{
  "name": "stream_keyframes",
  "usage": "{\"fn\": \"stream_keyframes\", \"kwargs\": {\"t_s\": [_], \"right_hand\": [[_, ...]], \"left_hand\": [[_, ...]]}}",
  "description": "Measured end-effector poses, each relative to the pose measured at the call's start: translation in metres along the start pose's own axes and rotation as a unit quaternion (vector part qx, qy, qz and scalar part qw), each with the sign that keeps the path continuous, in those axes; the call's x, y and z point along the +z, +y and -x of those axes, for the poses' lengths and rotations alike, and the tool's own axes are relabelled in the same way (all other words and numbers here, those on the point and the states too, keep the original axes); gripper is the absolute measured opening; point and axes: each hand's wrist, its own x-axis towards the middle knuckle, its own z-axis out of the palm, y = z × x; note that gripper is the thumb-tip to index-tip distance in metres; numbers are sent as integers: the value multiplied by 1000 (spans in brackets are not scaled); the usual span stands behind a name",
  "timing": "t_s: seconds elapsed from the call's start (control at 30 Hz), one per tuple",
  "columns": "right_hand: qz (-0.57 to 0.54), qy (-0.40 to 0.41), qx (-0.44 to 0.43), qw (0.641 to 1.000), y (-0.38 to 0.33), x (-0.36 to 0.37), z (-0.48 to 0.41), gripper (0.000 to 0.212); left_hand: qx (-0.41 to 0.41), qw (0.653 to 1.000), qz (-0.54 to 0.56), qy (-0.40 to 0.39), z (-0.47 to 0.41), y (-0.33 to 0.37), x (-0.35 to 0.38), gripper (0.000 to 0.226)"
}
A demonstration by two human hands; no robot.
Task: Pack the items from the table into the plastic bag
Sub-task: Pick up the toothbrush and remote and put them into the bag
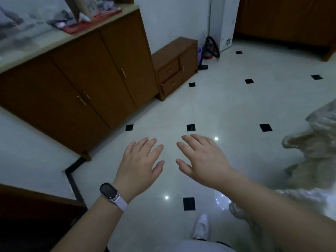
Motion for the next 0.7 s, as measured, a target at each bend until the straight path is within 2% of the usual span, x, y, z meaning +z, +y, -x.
{"fn": "stream_keyframes", "kwargs": {"t_s": [0.37, 0.53, 0.7], "right_hand": [[40, 18, 102, 994, 120, 5, -90, 50], [76, 18, 75, 994, 159, 33, -123, 46], [112, -2, 158, 981, 221, 48, -190, 47]], "left_hand": [[49, 997, 61, 29, -159, -20, 52, 43], [77, 991, 100, 41, -242, -40, 93, 41], [112, 982, 139, 56, -348, -64, 131, 41]]}}
